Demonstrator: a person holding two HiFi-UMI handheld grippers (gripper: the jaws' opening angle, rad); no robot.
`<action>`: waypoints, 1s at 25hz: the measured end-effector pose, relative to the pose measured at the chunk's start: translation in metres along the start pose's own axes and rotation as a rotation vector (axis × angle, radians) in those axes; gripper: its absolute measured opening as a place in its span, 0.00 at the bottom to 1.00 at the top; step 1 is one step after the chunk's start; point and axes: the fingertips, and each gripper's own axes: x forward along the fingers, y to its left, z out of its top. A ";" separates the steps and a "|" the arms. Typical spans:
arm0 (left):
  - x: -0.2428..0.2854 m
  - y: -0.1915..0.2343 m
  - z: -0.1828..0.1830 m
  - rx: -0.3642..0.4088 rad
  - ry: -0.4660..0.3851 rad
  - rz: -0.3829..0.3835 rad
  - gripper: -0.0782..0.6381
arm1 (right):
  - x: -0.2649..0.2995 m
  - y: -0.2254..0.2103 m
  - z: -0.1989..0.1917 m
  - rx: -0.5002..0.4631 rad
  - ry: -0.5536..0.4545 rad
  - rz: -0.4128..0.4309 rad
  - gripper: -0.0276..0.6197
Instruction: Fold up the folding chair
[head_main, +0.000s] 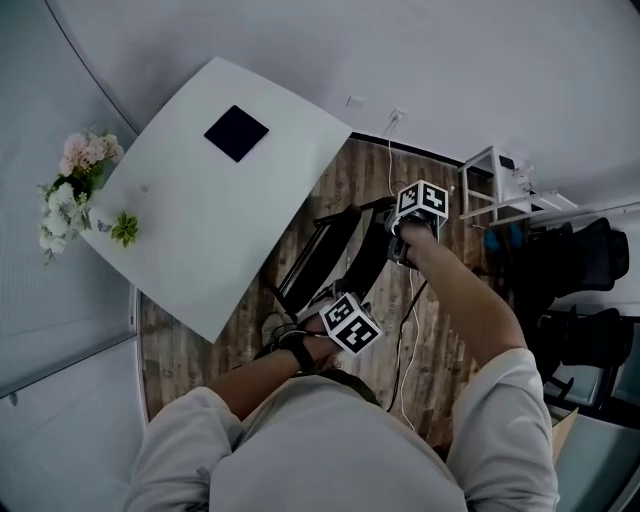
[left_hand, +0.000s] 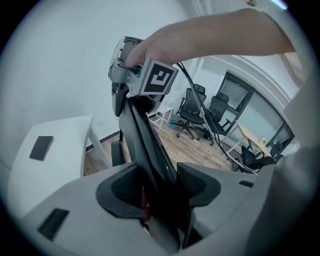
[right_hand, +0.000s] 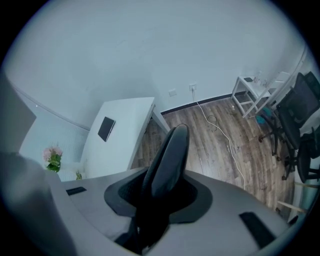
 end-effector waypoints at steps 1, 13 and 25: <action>-0.003 0.008 -0.002 -0.002 0.000 0.001 0.42 | 0.004 0.006 0.002 0.000 0.002 -0.001 0.23; -0.031 0.105 -0.008 -0.043 -0.045 -0.035 0.40 | 0.044 0.077 0.049 0.045 -0.013 0.043 0.33; -0.054 0.182 -0.026 -0.062 -0.035 0.081 0.42 | 0.063 0.158 0.074 0.001 -0.153 0.283 0.50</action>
